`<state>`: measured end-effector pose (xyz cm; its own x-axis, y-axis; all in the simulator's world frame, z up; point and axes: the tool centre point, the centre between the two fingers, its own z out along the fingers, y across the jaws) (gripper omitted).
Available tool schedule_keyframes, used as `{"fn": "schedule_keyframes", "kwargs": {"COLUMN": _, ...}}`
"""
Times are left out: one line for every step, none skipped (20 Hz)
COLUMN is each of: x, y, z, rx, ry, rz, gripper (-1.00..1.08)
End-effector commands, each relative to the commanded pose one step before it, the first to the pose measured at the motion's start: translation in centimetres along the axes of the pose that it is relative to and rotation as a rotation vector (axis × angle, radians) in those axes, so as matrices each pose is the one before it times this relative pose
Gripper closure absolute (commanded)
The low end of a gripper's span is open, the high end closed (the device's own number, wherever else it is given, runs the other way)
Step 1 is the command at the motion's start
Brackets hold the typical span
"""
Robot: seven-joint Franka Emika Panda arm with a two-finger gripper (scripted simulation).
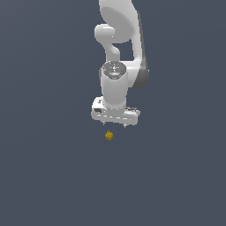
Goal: Pick up the object and move it to a goal position.
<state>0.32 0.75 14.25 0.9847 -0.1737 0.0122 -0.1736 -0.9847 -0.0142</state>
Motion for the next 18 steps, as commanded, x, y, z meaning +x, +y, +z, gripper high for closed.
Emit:
{"fn": "schedule_keyframes", "kwargs": {"x": 0.146, "y": 0.687, "z": 1.735, "rx": -0.00183, "ry": -0.00388, "rz": 0.06591, "gripper": -0.92}}
{"fn": "schedule_keyframes", "kwargs": {"x": 0.071, "y": 0.273, "z": 0.682, "rx": -0.00106, "ry": -0.00115, "rz": 0.02626, "gripper": -0.92}}
{"fn": "schedule_keyframes", "kwargs": {"x": 0.066, "y": 0.258, "z": 0.635, "rx": -0.00118, "ry": -0.00098, "rz": 0.02444, "gripper": -0.92}}
{"fn": "schedule_keyframes", "kwargs": {"x": 0.062, "y": 0.242, "z": 0.587, "rx": -0.00125, "ry": -0.00083, "rz": 0.02261, "gripper": -0.92}}
{"fn": "schedule_keyframes", "kwargs": {"x": 0.057, "y": 0.224, "z": 0.540, "rx": -0.00129, "ry": -0.00068, "rz": 0.02077, "gripper": -0.92}}
{"fn": "schedule_keyframes", "kwargs": {"x": 0.053, "y": 0.208, "z": 0.493, "rx": -0.00129, "ry": -0.00056, "rz": 0.01896, "gripper": -0.92}}
{"fn": "schedule_keyframes", "kwargs": {"x": 0.048, "y": 0.190, "z": 0.446, "rx": -0.00126, "ry": -0.00045, "rz": 0.01714, "gripper": -0.92}}
{"fn": "schedule_keyframes", "kwargs": {"x": 0.043, "y": 0.171, "z": 0.399, "rx": -0.00120, "ry": -0.00035, "rz": 0.01531, "gripper": -0.92}}
{"fn": "schedule_keyframes", "kwargs": {"x": 0.039, "y": 0.152, "z": 0.352, "rx": -0.00111, "ry": -0.00027, "rz": 0.01350, "gripper": -0.92}}
{"fn": "schedule_keyframes", "kwargs": {"x": 0.034, "y": 0.134, "z": 0.305, "rx": -0.00100, "ry": -0.00020, "rz": 0.01171, "gripper": -0.92}}
{"fn": "schedule_keyframes", "kwargs": {"x": 0.029, "y": 0.112, "z": 0.257, "rx": -0.00088, "ry": -0.00015, "rz": 0.00987, "gripper": -0.92}}
{"fn": "schedule_keyframes", "kwargs": {"x": 0.024, "y": 0.094, "z": 0.211, "rx": -0.00074, "ry": -0.00011, "rz": 0.00811, "gripper": -0.92}}
{"fn": "schedule_keyframes", "kwargs": {"x": 0.018, "y": 0.071, "z": 0.164, "rx": -0.00058, "ry": -0.00007, "rz": 0.00626, "gripper": -0.92}}
{"fn": "schedule_keyframes", "kwargs": {"x": 0.014, "y": 0.053, "z": 0.117, "rx": -0.00043, "ry": -0.00005, "rz": 0.00451, "gripper": -0.92}}
{"fn": "schedule_keyframes", "kwargs": {"x": 0.007, "y": 0.029, "z": 0.070, "rx": -0.00025, "ry": -0.00003, "rz": 0.00266, "gripper": -0.92}}
{"fn": "schedule_keyframes", "kwargs": {"x": 0.005, "y": 0.015, "z": 0.024, "rx": -0.00009, "ry": -0.00001, "rz": 0.00097, "gripper": -0.92}}
{"fn": "schedule_keyframes", "kwargs": {"x": -0.043, "y": -0.034, "z": -0.091, "rx": -0.00002, "ry": -0.00093, "rz": -0.00549, "gripper": -0.92}}
{"fn": "schedule_keyframes", "kwargs": {"x": -0.001, "y": -0.002, "z": 0.035, "rx": 0.00000, "ry": 0.00000, "rz": 0.00000, "gripper": -0.92}}
